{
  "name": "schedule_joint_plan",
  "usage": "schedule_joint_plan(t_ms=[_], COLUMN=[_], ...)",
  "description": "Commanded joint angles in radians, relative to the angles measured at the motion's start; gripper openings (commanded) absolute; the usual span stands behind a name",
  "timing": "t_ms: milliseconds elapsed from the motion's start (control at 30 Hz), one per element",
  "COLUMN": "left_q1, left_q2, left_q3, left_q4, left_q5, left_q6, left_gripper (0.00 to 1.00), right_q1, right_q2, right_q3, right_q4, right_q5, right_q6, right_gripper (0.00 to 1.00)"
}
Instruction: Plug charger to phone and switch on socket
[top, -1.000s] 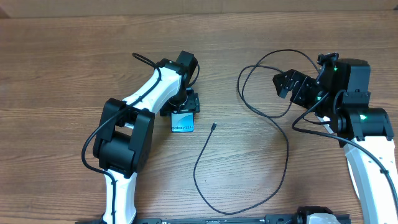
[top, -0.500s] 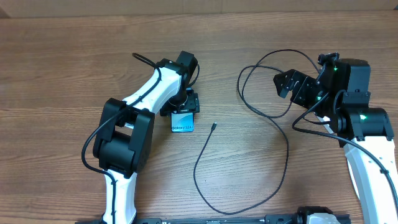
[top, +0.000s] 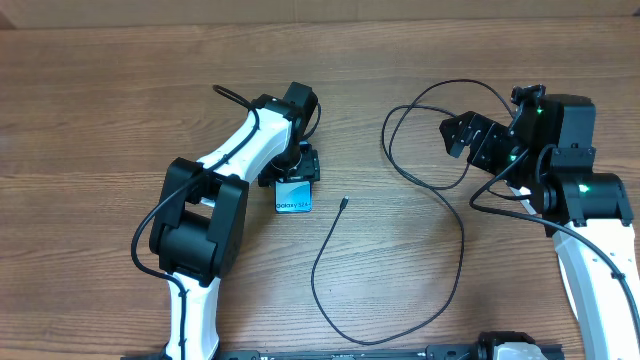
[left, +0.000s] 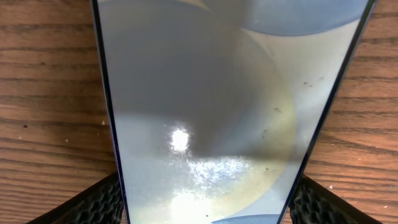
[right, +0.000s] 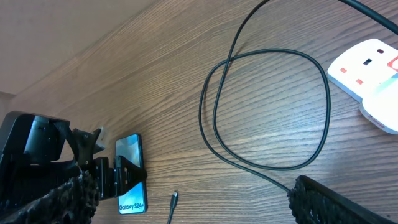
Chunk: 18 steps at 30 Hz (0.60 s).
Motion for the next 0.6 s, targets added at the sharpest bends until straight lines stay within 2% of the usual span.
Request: schedule_joint_plan(t_ms=[0, 567], left_q1=[-0.006, -0.006], left_q2=[0.021, 0.021], left_q3=[-0.034, -0.008], left_q4=[0.008, -0.013], left_q5=[-0.006, -0.006], left_q6=[0.020, 0.020], left_gripper=[0.76, 0.72], right_q1=[0.004, 0.004], right_q2=[0.003, 0.003], right_q3=[0.011, 0.011], right_q4=[0.003, 0.003], right_q5=[0.010, 0.010], right_q6=[0.005, 0.005], right_gripper=[1.00, 1.00])
